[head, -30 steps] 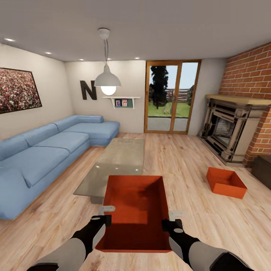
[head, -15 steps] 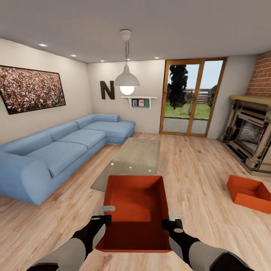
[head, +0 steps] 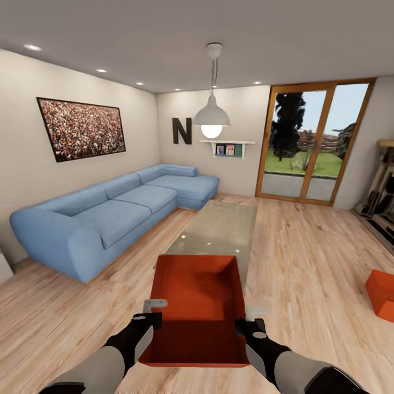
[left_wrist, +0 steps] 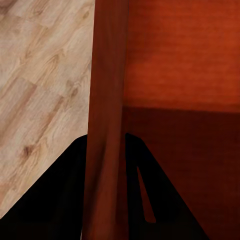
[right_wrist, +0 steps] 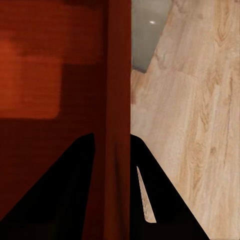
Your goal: Move the two storage containers from the living room to the garage. In the garage, place one container on the floor and stack the other container on top of it (either order is fine).
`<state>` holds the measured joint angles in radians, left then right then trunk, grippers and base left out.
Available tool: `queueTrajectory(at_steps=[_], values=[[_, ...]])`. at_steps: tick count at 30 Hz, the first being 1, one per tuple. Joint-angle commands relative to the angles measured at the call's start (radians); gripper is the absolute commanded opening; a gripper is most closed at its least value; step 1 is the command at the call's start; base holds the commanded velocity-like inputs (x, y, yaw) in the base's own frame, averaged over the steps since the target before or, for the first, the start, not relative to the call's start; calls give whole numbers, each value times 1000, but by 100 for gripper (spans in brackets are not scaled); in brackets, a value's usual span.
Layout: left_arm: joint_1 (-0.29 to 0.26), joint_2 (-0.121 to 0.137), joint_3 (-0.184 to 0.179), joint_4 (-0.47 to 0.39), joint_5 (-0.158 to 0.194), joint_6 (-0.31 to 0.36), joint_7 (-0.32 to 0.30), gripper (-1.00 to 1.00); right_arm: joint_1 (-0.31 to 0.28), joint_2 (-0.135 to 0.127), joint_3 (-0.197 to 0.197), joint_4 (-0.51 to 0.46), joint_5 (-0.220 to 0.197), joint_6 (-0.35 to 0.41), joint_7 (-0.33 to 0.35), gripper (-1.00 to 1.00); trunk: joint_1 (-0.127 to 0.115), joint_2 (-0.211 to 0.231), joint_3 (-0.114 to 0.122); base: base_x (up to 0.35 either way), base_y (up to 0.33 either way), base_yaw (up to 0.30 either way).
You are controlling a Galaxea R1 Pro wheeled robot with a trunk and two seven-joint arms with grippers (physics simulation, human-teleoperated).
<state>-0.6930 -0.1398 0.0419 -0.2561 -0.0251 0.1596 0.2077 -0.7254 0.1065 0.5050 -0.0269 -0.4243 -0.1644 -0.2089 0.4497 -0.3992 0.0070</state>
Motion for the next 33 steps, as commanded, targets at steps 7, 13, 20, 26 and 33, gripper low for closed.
queueTrajectory(at_steps=[7,13,20,26,33], values=[[0,0,13,-3,-26,8,13,-100,0,-5,0,2,-19,-7,-7,-100,0,-1,0,0,0,295],[0,0,12,-3,-26,8,13,-100,0,-6,0,2,-19,-7,-7,-100,0,-1,0,0,0,295],[0,0,13,-3,-26,8,13,-100,0,-7,0,2,-19,-7,-7,-100,0,-1,0,0,0,295],[0,0,12,-3,-26,8,13,-100,0,-7,0,2,-19,-8,-7,-100,0,-1,0,0,0,295],[0,0,12,-3,-26,8,13,-100,0,-7,0,2,-19,-7,-7,-100,0,-1,0,0,0,295]])
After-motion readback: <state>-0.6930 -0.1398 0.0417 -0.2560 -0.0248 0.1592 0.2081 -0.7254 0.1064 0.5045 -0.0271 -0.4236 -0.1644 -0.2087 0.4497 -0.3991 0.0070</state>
